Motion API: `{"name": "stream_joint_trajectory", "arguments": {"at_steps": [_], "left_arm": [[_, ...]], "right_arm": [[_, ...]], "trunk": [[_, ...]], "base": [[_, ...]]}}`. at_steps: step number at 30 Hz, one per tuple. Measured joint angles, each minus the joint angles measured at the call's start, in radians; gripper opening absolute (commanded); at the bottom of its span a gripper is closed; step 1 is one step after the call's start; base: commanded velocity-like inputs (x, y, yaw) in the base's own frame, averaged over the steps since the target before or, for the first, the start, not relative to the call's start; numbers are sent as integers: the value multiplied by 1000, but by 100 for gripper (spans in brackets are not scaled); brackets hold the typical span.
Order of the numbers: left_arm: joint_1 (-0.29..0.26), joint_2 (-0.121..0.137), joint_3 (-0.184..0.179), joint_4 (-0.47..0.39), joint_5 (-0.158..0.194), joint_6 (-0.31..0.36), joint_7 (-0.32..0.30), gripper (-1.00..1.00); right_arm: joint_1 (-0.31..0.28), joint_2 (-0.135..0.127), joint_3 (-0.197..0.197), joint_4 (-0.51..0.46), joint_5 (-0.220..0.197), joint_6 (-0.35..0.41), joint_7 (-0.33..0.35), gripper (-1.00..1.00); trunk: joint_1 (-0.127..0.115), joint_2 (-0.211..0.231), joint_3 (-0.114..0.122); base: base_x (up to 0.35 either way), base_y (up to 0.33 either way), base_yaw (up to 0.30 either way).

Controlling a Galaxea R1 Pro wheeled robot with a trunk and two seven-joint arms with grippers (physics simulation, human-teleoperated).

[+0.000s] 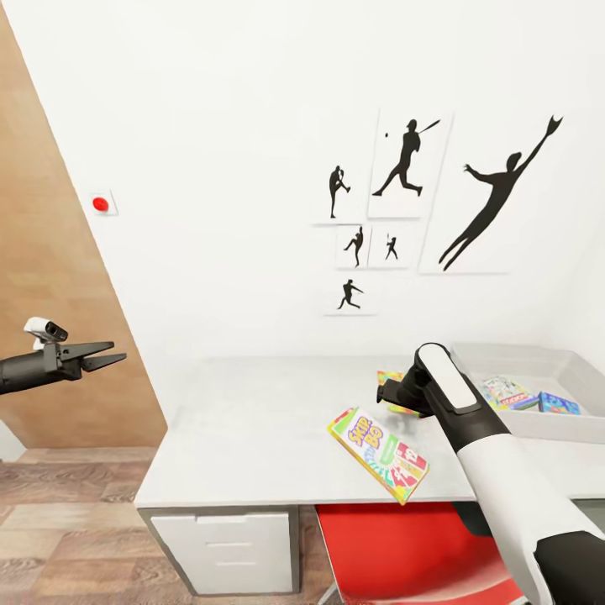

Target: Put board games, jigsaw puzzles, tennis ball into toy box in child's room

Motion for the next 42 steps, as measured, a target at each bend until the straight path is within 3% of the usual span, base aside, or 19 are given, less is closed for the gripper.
{"name": "stream_joint_trajectory", "arguments": {"at_steps": [18,28,42], "left_arm": [[-4,-5,0,0,0,1,0,100],[-6,-1,0,0,0,3,0,100],[-6,-1,-1,0,-1,2,0,100]], "right_arm": [[-14,-2,-3,48,0,-27,1,100],[-68,-4,-3,77,3,-71,1,100],[-77,3,-5,94,112,-148,9,100]], "trunk": [[0,0,-30],[0,0,-46],[0,0,-69]], "base": [[0,0,0],[0,0,0],[0,0,0]]}}
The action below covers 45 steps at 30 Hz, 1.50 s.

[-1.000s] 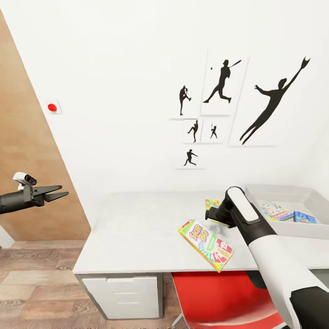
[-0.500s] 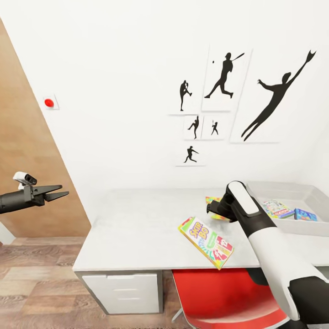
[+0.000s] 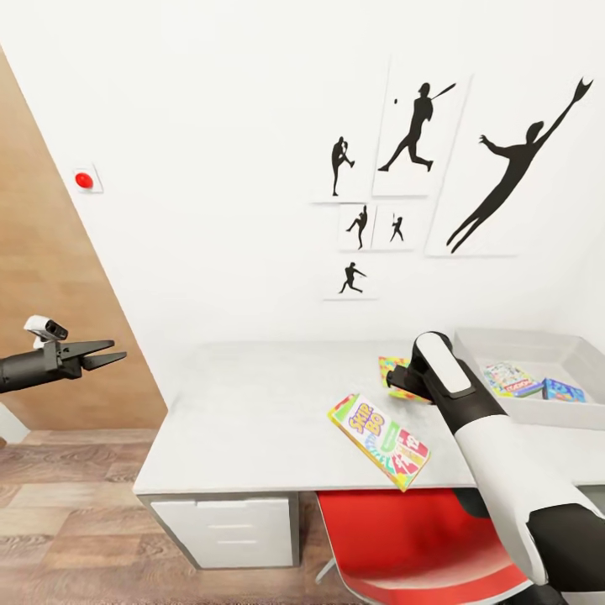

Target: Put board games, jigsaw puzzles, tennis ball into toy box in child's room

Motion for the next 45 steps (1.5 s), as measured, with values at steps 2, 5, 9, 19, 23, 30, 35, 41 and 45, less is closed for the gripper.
{"name": "stream_joint_trajectory", "arguments": {"at_steps": [2,5,9,19,23,30,35,41,45], "left_arm": [[0,0,0,0,0,1,0,100],[0,0,0,0,0,1,0,100],[0,0,0,0,1,1,0,100],[0,1,0,0,1,3,0,100],[0,1,1,0,1,3,0,100],[0,1,1,0,1,3,0,100],[-1,0,2,-1,1,2,0,100],[-1,0,2,-1,1,3,0,100],[-2,2,1,-1,1,3,0,100]], "right_arm": [[0,0,0,0,7,-3,0,100],[0,-3,1,0,13,-5,1,100],[0,-4,0,0,17,-7,1,100],[0,-6,0,1,20,-9,1,100],[0,-5,0,2,21,-10,1,100],[-1,-7,-1,2,21,-10,1,100],[-11,-11,-7,2,21,-19,1,100],[-26,-26,-33,16,19,-64,1,100],[-53,-40,-50,32,18,-89,0,100]], "trunk": [[0,0,-3],[0,0,-8],[0,0,-15],[0,0,-31],[0,0,-38],[0,0,-50],[0,0,-58],[0,0,-68],[0,0,-74]], "base": [[0,0,0],[0,0,0],[0,0,0],[0,0,0],[0,0,0],[0,0,0],[0,0,0],[0,0,0],[0,0,0]]}}
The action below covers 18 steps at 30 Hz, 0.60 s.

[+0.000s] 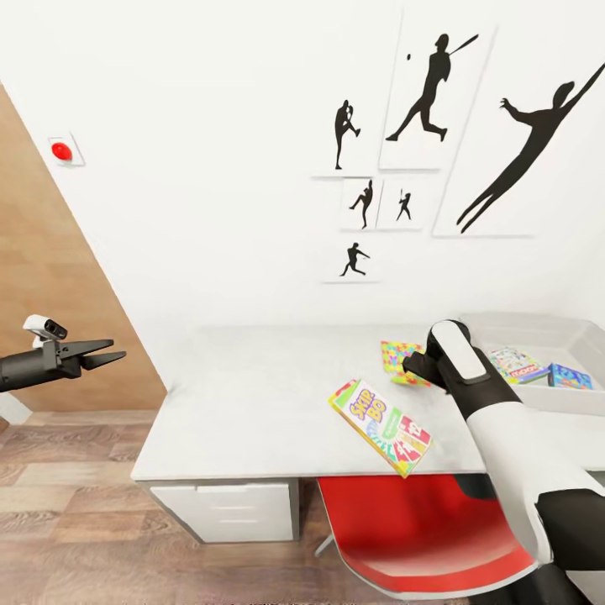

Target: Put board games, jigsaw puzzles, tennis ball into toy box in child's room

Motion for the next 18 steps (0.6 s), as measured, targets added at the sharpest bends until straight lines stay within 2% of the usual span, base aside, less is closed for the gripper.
{"name": "stream_joint_trajectory", "arguments": {"at_steps": [7,18], "left_arm": [[0,2,0,0,0,0,0,100],[-1,3,0,0,0,0,0,100]], "right_arm": [[-21,-7,-21,7,-1,-14,0,100],[-42,-6,-26,34,-1,-59,-1,100]], "trunk": [[0,0,-12],[0,0,-30]], "base": [[0,0,0],[0,0,0]]}}
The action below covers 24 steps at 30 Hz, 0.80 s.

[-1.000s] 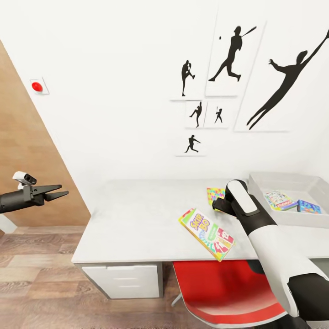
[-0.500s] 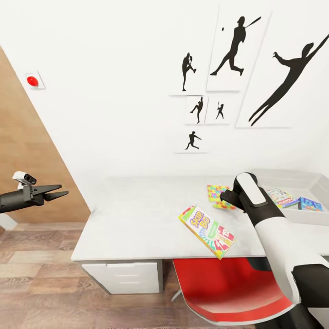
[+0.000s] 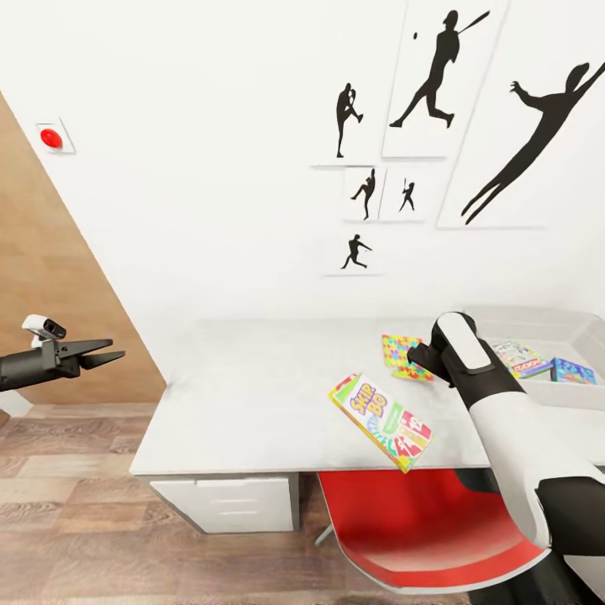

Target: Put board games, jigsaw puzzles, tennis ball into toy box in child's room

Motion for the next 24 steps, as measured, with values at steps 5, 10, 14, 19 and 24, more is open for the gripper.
{"name": "stream_joint_trajectory", "arguments": {"at_steps": [5,10,14,19,24], "left_arm": [[0,0,1,0,0,-2,0,100],[0,0,1,0,0,-5,0,100],[0,0,1,0,0,-6,0,100],[0,0,1,0,0,-6,0,100],[0,0,1,0,0,-6,0,100]], "right_arm": [[-3,2,0,10,0,-6,0,100],[-4,1,1,13,1,-7,0,100],[-4,-1,1,14,0,-8,0,100],[-4,-2,1,14,0,-8,0,100],[-4,-3,1,14,0,-8,0,100]], "trunk": [[0,0,-8],[0,0,-17],[0,0,-23],[0,0,-31],[0,0,-40]], "base": [[0,0,0],[0,0,0],[0,0,0],[0,0,0],[1,0,0]]}}
